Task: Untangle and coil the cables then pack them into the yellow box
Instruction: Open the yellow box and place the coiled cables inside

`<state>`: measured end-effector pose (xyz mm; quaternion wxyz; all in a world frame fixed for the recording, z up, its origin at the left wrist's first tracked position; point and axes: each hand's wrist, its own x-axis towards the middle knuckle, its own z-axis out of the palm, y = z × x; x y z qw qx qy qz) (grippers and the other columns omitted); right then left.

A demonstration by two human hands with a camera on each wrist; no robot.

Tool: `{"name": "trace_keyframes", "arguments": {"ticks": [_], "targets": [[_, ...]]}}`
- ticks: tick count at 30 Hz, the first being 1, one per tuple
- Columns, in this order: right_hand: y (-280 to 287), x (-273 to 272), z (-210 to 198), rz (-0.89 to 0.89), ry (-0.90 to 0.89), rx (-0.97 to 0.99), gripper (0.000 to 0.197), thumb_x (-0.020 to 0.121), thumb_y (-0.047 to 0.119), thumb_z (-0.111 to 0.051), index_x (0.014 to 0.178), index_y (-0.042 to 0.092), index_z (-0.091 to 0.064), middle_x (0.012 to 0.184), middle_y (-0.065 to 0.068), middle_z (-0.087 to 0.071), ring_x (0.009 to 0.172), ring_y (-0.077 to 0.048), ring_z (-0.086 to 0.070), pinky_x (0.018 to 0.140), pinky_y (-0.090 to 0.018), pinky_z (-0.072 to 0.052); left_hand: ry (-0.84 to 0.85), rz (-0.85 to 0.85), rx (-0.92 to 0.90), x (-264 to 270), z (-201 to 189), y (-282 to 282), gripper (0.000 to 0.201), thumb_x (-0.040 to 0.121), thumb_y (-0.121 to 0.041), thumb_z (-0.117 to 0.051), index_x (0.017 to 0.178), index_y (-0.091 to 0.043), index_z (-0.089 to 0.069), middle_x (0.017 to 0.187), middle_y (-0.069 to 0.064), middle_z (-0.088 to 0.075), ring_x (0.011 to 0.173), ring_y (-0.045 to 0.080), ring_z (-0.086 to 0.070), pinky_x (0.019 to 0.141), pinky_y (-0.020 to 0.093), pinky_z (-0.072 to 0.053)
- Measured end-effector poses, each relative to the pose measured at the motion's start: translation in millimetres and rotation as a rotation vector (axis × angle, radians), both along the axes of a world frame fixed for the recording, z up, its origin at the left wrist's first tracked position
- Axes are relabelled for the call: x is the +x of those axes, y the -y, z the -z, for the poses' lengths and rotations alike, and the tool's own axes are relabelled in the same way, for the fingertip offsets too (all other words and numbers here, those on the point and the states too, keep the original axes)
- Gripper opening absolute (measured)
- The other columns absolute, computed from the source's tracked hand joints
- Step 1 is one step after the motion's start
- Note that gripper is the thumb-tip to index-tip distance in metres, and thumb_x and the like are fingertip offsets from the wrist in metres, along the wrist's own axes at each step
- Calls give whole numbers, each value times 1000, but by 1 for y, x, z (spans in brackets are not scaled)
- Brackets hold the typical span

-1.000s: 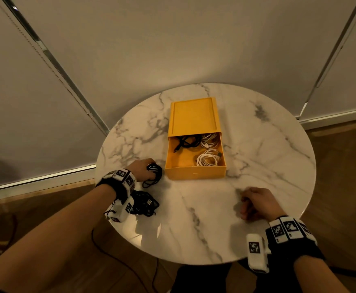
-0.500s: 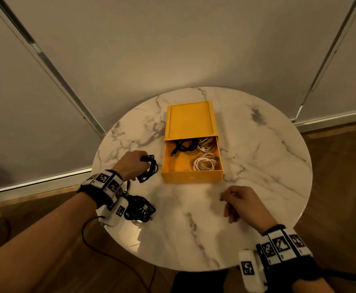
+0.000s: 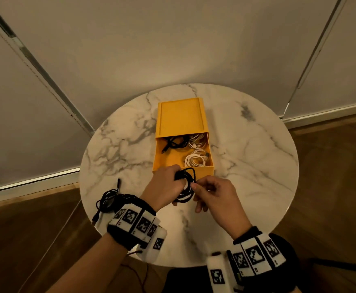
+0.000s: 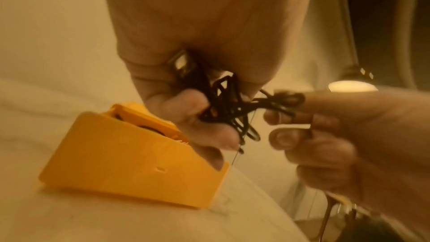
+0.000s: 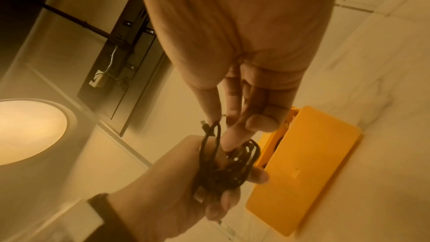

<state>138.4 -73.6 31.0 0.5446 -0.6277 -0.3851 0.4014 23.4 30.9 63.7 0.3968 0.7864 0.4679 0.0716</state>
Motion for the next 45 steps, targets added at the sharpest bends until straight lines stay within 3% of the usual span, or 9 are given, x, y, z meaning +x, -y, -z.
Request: {"name": "trace_keyframes", "arguments": {"ticks": [4,8,14,17,20,26,29,37,45], "targets": [[-1,4,2,124,40,-24,18,84,36,-71,86,19,-67,83,5,-69,57,-16,-66,50,-19,-43,168,-83,-151,-4,-9,7,16,82,-1,-51,91,-10,-61,76,12,-63,42,23,-59,36,24,-37],[-5,-7,3,3,-55,-58,26,94,36,-56,113,19,-62,101,2,-68,70,-17,-71,54,-32,-53,229,-153,-162,-5,-3,8,23,80,1,-49,93,-12,-63,77,14,-61,52,22,-59,37,25,-42],[-7,-11,6,-27,-66,28,26,99,4,-48,114,16,-65,86,-10,-72,64,-26,-71,57,-37,-55,185,-118,-1,-9,8,12,17,84,-2,-49,86,-15,-60,68,3,-57,58,14,-54,45,15,-37],[-10,-10,5,11,-35,54,27,97,3,-51,113,21,-65,83,-9,-71,61,-26,-69,55,-34,-55,185,-113,30,-6,10,13,16,86,-3,-46,82,-14,-56,70,4,-55,65,19,-53,54,20,-39],[-10,-5,1,-18,-54,86,29,95,3,-55,117,19,-64,76,-13,-70,57,-29,-68,53,-31,-54,217,-117,-12,-6,7,13,24,86,0,-45,76,-20,-54,66,2,-51,54,9,-50,46,14,-35],[-14,7,-3,-38,-167,123,29,92,-4,-55,105,18,-68,68,-7,-72,50,-23,-65,48,-27,-52,473,-114,-375,-18,4,13,31,85,-19,-55,113,-31,-60,84,4,-59,57,18,-49,44,25,-33],[-21,11,-3,1,-211,113,28,91,-5,-57,100,17,-70,67,-10,-72,49,-22,-64,47,-25,-52,504,-153,-349,-23,3,7,23,98,-25,-50,119,-22,-60,91,6,-67,59,21,-60,42,26,-43],[-72,28,7,69,-212,48,21,89,-7,-59,108,-2,-67,57,4,-69,43,-13,-61,41,-22,-50,513,-343,-533,-7,5,-47,22,89,-14,-64,105,1,-68,83,18,-72,62,26,-70,49,25,-55],[-111,50,24,85,181,-181,20,93,17,-61,110,15,-70,75,-6,-70,51,-18,-64,39,-27,-52,405,-570,-545,39,37,-106,15,82,-4,-73,89,7,-66,93,27,-67,74,36,-67,47,34,-57]]}}
